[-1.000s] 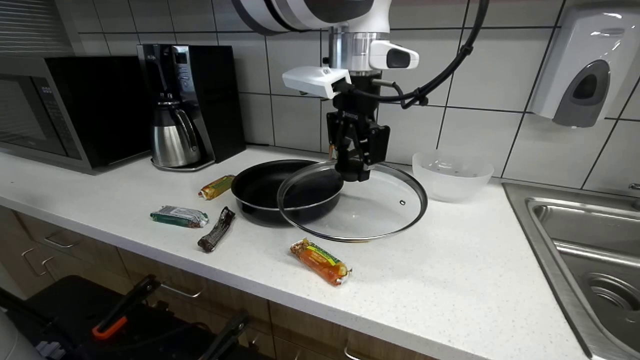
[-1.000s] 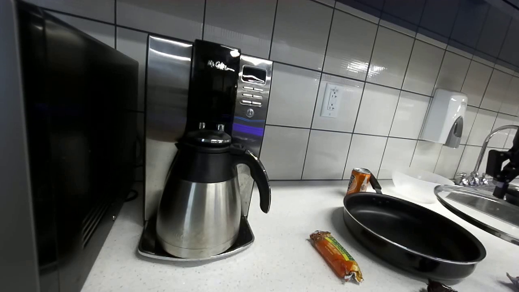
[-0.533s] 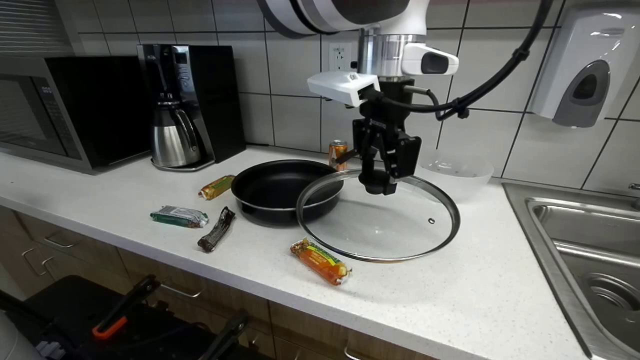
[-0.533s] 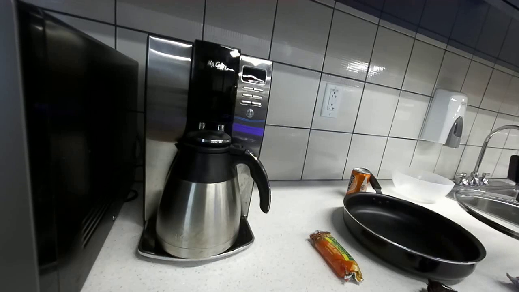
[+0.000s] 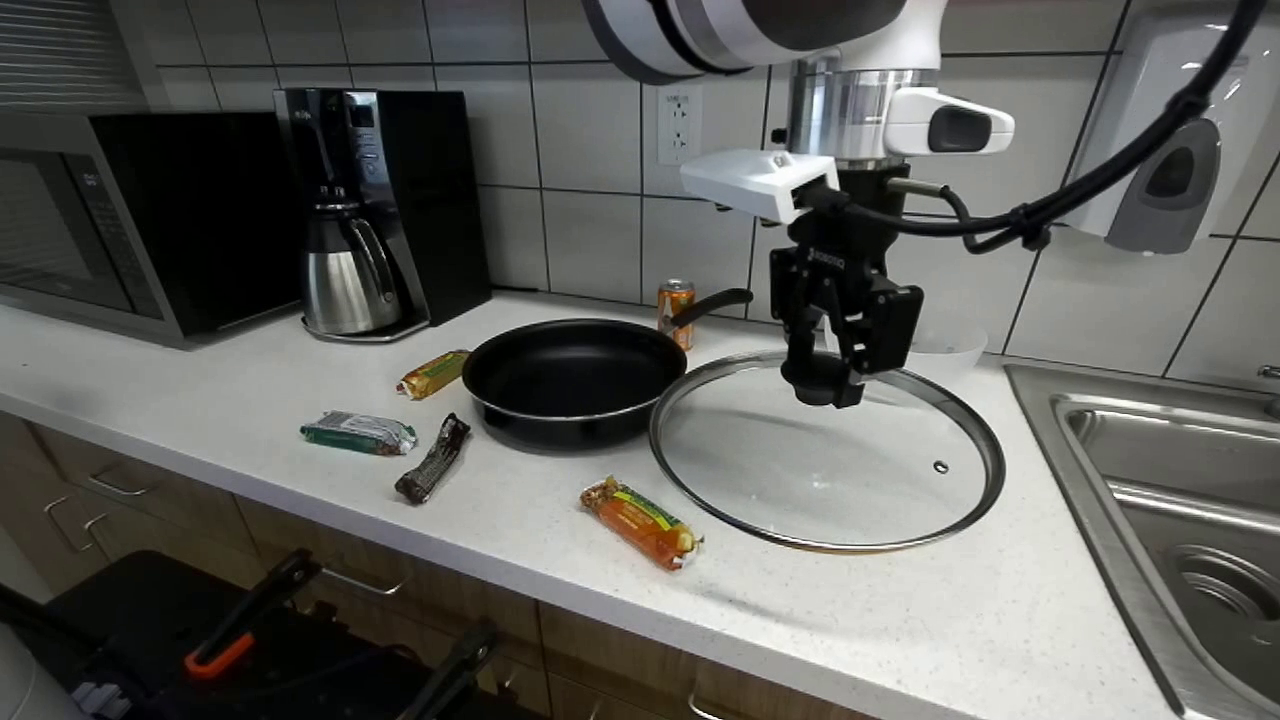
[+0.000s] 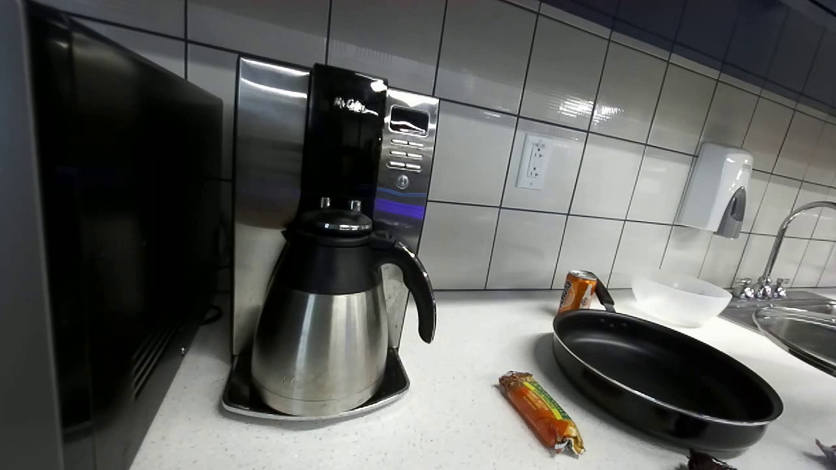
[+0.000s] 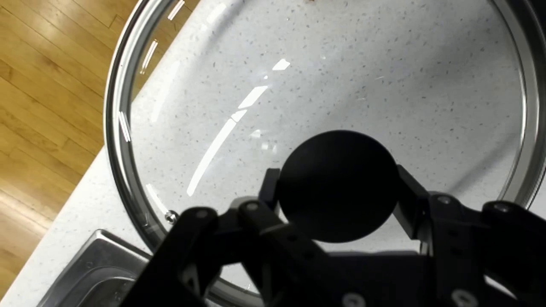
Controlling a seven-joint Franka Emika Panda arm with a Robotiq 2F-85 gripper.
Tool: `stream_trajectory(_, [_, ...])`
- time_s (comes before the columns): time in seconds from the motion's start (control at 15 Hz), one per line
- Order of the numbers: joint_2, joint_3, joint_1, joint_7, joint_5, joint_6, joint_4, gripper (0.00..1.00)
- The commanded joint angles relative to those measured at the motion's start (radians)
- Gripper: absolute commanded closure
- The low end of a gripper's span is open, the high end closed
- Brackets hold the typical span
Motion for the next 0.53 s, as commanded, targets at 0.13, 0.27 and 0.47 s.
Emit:
stream_trajectory(0.13, [0.075, -0.017, -0.041, -0.025, 0.05, -0.044, 0.12, 0.61])
stream_trajectory(0.27, [0.111, -0.021, -0.052, -0.029, 0.075, -0.046, 0.151, 0.61])
stream_trajectory(0.47, [0.175, -0.016, -0.073, -0.039, 0.129, -0.048, 0.205, 0.61])
